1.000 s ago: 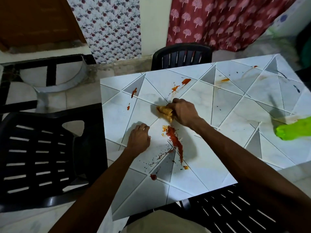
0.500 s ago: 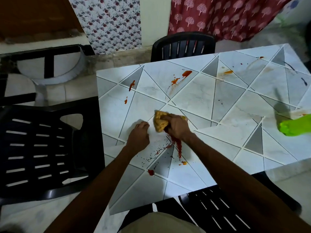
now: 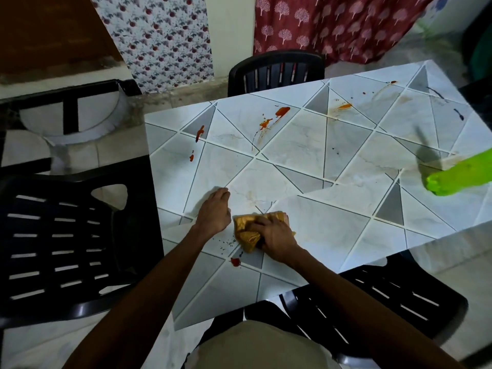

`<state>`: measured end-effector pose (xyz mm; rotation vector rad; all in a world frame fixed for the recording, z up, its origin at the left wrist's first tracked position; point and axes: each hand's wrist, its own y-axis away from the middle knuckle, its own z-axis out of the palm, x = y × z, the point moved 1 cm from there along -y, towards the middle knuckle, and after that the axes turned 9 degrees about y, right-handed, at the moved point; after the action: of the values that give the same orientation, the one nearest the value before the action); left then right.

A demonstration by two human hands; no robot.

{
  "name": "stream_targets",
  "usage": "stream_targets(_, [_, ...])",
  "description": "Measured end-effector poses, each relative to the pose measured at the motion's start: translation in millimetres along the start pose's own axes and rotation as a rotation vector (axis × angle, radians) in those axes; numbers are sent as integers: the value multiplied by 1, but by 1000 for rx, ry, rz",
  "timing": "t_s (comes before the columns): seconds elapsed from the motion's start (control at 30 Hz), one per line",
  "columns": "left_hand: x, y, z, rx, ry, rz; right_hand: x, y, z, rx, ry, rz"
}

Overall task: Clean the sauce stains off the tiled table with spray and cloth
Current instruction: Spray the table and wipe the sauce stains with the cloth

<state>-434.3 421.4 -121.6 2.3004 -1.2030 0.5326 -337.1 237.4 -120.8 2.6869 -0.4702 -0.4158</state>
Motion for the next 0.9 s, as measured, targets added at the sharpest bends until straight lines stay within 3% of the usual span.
stream_targets(0.3, [1, 2, -2, -8, -13, 29, 24, 30, -40, 320, -377, 57])
stream_targets(0.5, [9, 4, 5, -27, -5, 61, 75, 43, -88, 495, -599, 275])
stream_targets(0.73, [21, 9, 17, -62, -32, 97, 138, 60, -85, 408, -465, 511])
stream_targets(0.9, [23, 12, 20, -67, -59, 92, 141, 59, -54, 281, -383, 539])
